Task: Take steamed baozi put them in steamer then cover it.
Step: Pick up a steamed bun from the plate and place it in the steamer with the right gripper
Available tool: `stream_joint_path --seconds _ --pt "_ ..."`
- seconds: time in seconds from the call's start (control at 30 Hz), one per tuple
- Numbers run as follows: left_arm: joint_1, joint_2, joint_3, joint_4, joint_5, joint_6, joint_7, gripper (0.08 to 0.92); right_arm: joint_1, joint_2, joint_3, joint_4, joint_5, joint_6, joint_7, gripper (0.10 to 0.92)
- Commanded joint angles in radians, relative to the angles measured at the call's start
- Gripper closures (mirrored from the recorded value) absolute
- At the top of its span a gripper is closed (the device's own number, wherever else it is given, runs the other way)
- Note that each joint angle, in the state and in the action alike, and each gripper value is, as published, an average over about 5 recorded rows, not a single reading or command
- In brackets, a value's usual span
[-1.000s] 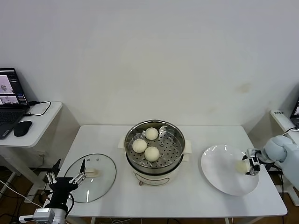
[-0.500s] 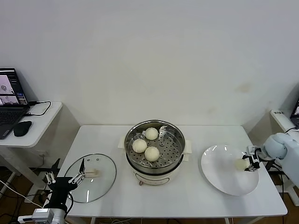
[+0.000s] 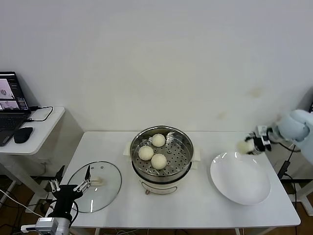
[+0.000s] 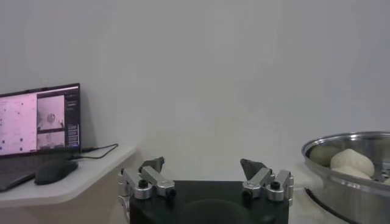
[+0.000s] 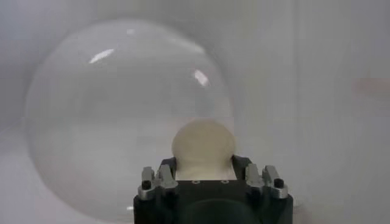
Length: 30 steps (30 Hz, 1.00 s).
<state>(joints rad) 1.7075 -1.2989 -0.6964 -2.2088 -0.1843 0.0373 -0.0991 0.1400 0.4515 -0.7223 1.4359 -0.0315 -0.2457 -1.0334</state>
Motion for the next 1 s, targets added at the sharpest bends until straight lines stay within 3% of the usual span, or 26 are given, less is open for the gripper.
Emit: stream_joint_path --seconds 0.03,0.27,0.47,1.0 --pt "-0.002 -0.001 0.004 0.003 0.000 0.000 -0.001 0.177 0.546 0.060 -0.431 0.239 0.384 -0.192 0.083 0.434" --pt "-0.001 -0.007 0.007 0.005 0.000 -0.003 -0.002 0.177 0.551 0.220 -0.503 0.300 0.588 -0.358 0.208 0.431" --pt "0.001 -0.008 -0.002 0.007 -0.002 -0.006 -0.002 0.177 0.498 0.311 -0.513 0.303 0.681 -0.453 0.297 0.431" --pt "0.004 -0.013 -0.008 0.004 -0.004 -0.008 -0.003 0.177 0.286 0.415 -0.476 0.120 0.561 -0.480 0.342 0.431"
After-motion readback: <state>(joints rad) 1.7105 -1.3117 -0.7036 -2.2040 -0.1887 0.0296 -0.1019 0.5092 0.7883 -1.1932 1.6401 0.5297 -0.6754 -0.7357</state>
